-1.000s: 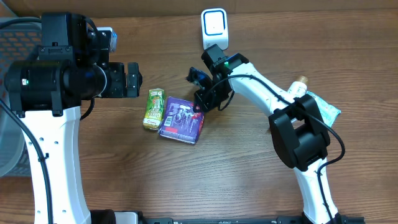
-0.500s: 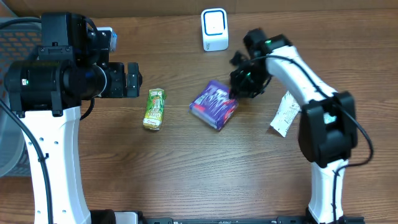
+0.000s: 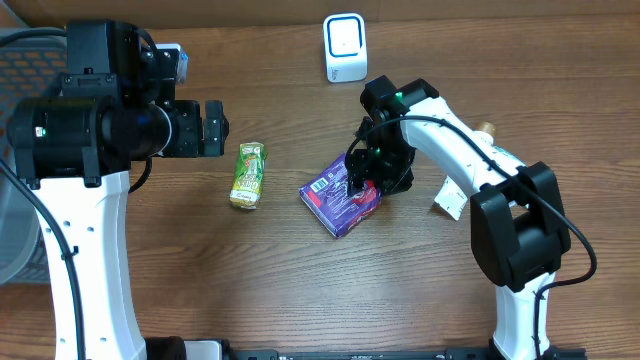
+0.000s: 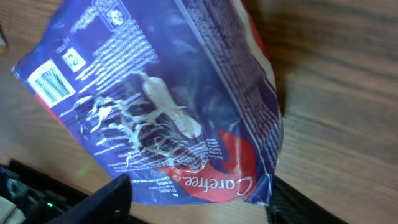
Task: Scan the item barcode
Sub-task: 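Lift the purple pack and raise it toward the scanner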
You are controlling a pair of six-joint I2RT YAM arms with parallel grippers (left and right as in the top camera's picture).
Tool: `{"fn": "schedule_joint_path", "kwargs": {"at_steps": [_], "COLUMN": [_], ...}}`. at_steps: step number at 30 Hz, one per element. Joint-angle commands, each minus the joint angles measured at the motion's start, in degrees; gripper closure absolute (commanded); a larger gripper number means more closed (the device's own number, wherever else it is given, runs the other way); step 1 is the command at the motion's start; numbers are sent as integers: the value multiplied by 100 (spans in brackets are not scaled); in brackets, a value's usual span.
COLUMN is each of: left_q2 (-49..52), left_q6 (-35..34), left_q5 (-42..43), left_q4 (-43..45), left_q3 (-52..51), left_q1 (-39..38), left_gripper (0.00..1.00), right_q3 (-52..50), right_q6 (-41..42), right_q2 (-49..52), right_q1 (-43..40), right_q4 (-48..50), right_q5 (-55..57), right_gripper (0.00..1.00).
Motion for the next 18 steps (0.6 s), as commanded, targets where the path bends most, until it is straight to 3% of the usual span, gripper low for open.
{"fn": "schedule_joint_path", "kwargs": {"at_steps": [1, 3, 8, 15, 18], "left_q2": [63, 63, 63, 63, 63], "left_q6": [129, 129, 127, 127, 127], "left_q5": [-20, -20, -20, -20, -20], "left_q4": [9, 9, 9, 9, 9], "left_q3": [39, 39, 39, 39, 39], "left_q1": [24, 24, 24, 24, 24], "left_gripper": [0, 0, 0, 0, 0], "right_q3": [256, 267, 39, -732, -1058], "right_q6": [-1139, -1880, -3132, -3357, -3335], "right_q2": [-114, -114, -101, -101, -101], "right_q1": [-302, -437, -629, -573, -573], "right_q4": [50, 127, 358, 1451, 1792], "right_q5": [28, -153, -901, -1069, -1370], "right_gripper": [22, 16, 16, 19, 25]}}
